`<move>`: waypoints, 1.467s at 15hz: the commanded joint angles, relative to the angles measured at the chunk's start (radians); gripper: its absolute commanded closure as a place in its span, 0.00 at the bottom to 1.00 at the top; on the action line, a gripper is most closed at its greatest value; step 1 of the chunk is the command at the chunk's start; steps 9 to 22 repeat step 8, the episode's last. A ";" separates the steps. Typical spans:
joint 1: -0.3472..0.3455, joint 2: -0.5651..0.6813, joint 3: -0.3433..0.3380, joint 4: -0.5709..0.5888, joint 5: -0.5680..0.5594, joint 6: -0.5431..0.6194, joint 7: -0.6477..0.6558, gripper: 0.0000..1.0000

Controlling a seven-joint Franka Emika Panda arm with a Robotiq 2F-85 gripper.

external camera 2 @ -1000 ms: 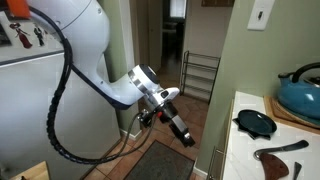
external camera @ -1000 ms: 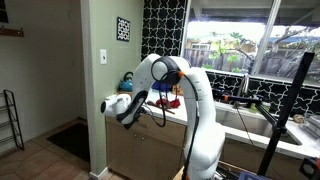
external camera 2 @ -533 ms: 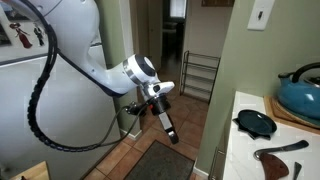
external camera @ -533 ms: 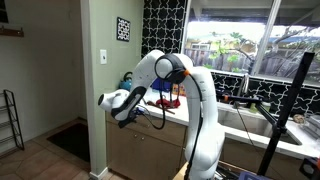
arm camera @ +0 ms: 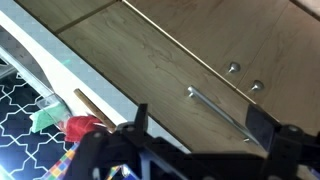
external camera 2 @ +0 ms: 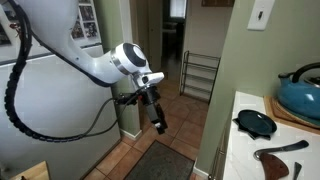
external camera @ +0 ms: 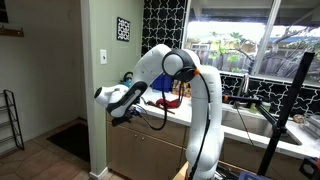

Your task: Close the open drawer.

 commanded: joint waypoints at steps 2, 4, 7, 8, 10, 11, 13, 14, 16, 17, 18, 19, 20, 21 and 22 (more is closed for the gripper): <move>0.015 -0.086 0.004 -0.079 0.010 0.038 0.031 0.00; 0.018 -0.045 0.001 -0.026 0.002 0.003 0.008 0.00; 0.018 -0.043 0.001 -0.023 0.002 0.003 0.008 0.00; 0.018 -0.042 0.001 -0.023 0.002 0.003 0.008 0.00; 0.018 -0.042 0.001 -0.023 0.002 0.003 0.008 0.00; 0.018 -0.042 0.001 -0.023 0.002 0.003 0.008 0.00; 0.018 -0.042 0.001 -0.023 0.002 0.003 0.008 0.00; 0.018 -0.042 0.001 -0.023 0.002 0.003 0.008 0.00; 0.018 -0.042 0.001 -0.023 0.002 0.003 0.008 0.00; 0.018 -0.042 0.001 -0.023 0.002 0.003 0.008 0.00; 0.018 -0.042 0.001 -0.023 0.002 0.003 0.008 0.00; 0.018 -0.042 0.001 -0.023 0.002 0.003 0.008 0.00; 0.018 -0.042 0.001 -0.023 0.002 0.003 0.008 0.00; 0.018 -0.042 0.001 -0.023 0.002 0.003 0.008 0.00; 0.018 -0.042 0.001 -0.023 0.002 0.003 0.008 0.00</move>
